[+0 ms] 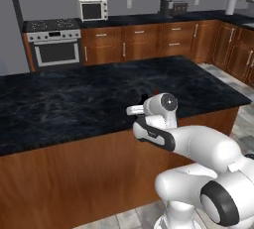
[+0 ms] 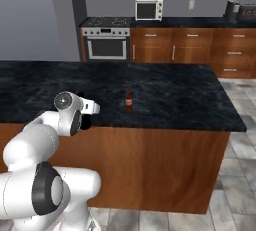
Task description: Place the large bottle from the dining counter next to the other large bottle outside the sink, and place the small bottle from the dining counter next to the other small bottle inside the sink.
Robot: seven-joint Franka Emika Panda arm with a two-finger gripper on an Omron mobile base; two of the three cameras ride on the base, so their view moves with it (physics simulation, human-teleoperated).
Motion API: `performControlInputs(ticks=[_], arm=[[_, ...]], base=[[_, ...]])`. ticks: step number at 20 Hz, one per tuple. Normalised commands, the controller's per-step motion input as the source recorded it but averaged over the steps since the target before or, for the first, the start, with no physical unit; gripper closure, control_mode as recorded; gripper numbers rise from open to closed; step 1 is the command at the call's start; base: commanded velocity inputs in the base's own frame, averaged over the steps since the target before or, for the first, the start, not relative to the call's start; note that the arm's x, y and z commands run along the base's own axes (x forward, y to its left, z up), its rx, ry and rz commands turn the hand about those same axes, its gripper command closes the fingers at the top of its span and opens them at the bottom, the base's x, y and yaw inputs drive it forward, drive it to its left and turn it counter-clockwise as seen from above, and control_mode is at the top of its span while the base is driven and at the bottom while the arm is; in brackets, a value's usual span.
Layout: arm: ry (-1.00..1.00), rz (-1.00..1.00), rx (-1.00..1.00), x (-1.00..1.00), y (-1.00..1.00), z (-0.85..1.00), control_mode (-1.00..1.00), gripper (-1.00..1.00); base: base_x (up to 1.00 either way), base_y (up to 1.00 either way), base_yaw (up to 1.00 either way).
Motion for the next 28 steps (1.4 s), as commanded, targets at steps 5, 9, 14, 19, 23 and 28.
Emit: performControlInputs(ticks=[5,9,14,19,23,28], arm=[[0.00,0.00,0.00,0.00,0.00,0.00,1.00,1.00],[0.00,0.00,0.00,0.00,0.00,0.00,1.00,1.00],[0.00,0.00,0.00,0.00,0.00,0.00,1.00,1.00],[0.00,0.00,0.00,0.00,0.00,0.00,1.00,1.00],[0.00,0.00,0.00,0.00,0.00,0.00,1.00,1.00],[0.00,0.00,0.00,0.00,0.00,0.00,1.00,1.00]], base=[[-0.10,-0.32,0.00],[0.00,-0.72,-0.01],[0.00,-0.77,-0.02],[0.00,-0.77,-0.03],[0.00,-0.81,-0.04],[0.00,-0.83,-0.05]])
